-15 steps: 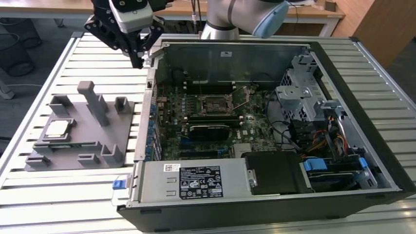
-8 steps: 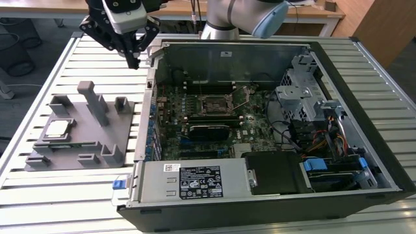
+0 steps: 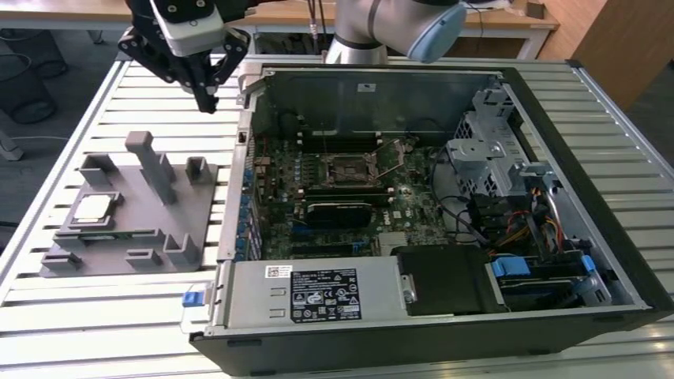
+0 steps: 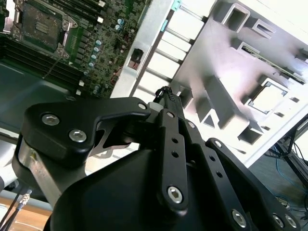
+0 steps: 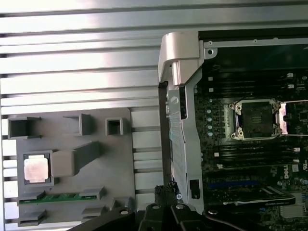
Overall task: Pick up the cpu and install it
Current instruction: 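Reach for the cpu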
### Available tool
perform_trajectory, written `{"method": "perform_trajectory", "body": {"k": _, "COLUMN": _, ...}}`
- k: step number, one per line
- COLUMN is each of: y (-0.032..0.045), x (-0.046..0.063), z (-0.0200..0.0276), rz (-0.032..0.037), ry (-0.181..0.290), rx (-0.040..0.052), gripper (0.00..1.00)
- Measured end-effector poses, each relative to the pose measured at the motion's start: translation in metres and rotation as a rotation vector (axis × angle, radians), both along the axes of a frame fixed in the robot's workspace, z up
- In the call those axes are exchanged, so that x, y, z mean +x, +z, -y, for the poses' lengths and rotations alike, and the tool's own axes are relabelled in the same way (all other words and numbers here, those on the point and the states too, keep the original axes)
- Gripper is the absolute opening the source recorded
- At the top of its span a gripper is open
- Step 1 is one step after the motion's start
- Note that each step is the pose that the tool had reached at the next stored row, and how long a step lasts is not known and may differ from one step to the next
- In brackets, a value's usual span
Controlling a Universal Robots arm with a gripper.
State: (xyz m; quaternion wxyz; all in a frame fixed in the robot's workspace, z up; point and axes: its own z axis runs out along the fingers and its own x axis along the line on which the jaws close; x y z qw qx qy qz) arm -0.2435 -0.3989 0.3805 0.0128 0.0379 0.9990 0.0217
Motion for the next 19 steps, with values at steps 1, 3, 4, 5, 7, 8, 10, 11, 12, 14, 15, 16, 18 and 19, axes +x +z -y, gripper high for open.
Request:
{"method": "perform_trajectory", "body": {"k": 1, "y": -0.0002, "x": -0.001, "z": 0.0, "rz": -0.0001, "ry": 0.0, "rx": 0.0, "gripper": 0.11}}
{"method": "perform_trajectory", "body": {"k": 3, "y": -0.0005, "x": -0.005, "z": 0.0, "rz": -0.0004, "ry": 0.0, "rx": 0.0, "gripper": 0.11}}
{"method": "perform_trajectory", "body": {"k": 4, "y": -0.0007, "x": -0.006, "z": 0.0, "rz": -0.0005, "ry": 0.0, "rx": 0.0, "gripper": 0.11}}
{"method": "perform_trajectory", "body": {"k": 5, "y": -0.0008, "x": -0.008, "z": 0.0, "rz": -0.0006, "ry": 0.0, "rx": 0.0, "gripper": 0.11}}
{"method": "perform_trajectory", "body": {"k": 7, "y": -0.0011, "x": -0.011, "z": 0.0, "rz": -0.0007, "ry": 0.0, "rx": 0.0, "gripper": 0.11}}
{"method": "perform_trajectory", "body": {"k": 8, "y": -0.0013, "x": -0.013, "z": 0.0, "rz": -0.0007, "ry": 0.0, "rx": 0.0, "gripper": 0.11}}
{"method": "perform_trajectory", "body": {"k": 10, "y": -0.0015, "x": -0.018, "z": 0.0, "rz": -0.0007, "ry": 0.0, "rx": 0.0, "gripper": 0.11}}
{"method": "perform_trajectory", "body": {"k": 11, "y": -0.0016, "x": -0.02, "z": 0.0, "rz": -0.0007, "ry": 0.0, "rx": 0.0, "gripper": 0.11}}
{"method": "perform_trajectory", "body": {"k": 12, "y": -0.0018, "x": -0.023, "z": 0.0, "rz": -0.0006, "ry": 0.0, "rx": 0.0, "gripper": 0.11}}
{"method": "perform_trajectory", "body": {"k": 14, "y": -0.002, "x": -0.029, "z": 0.0, "rz": -0.0007, "ry": 0.0, "rx": 0.0, "gripper": 0.11}}
{"method": "perform_trajectory", "body": {"k": 15, "y": -0.0021, "x": -0.032, "z": 0.0, "rz": -0.0007, "ry": 0.0, "rx": -0.0001, "gripper": 0.11}}
{"method": "perform_trajectory", "body": {"k": 16, "y": -0.0022, "x": -0.034, "z": 0.0, "rz": -0.0007, "ry": 0.0, "rx": 0.0, "gripper": 0.11}}
{"method": "perform_trajectory", "body": {"k": 18, "y": -0.0025, "x": -0.04, "z": 0.0, "rz": -0.0006, "ry": 0.0, "rx": 0.0, "gripper": 0.11}}
{"method": "perform_trajectory", "body": {"k": 19, "y": -0.0026, "x": -0.042, "z": 0.0, "rz": -0.0006, "ry": 0.0, "rx": 0.0, "gripper": 0.11}}
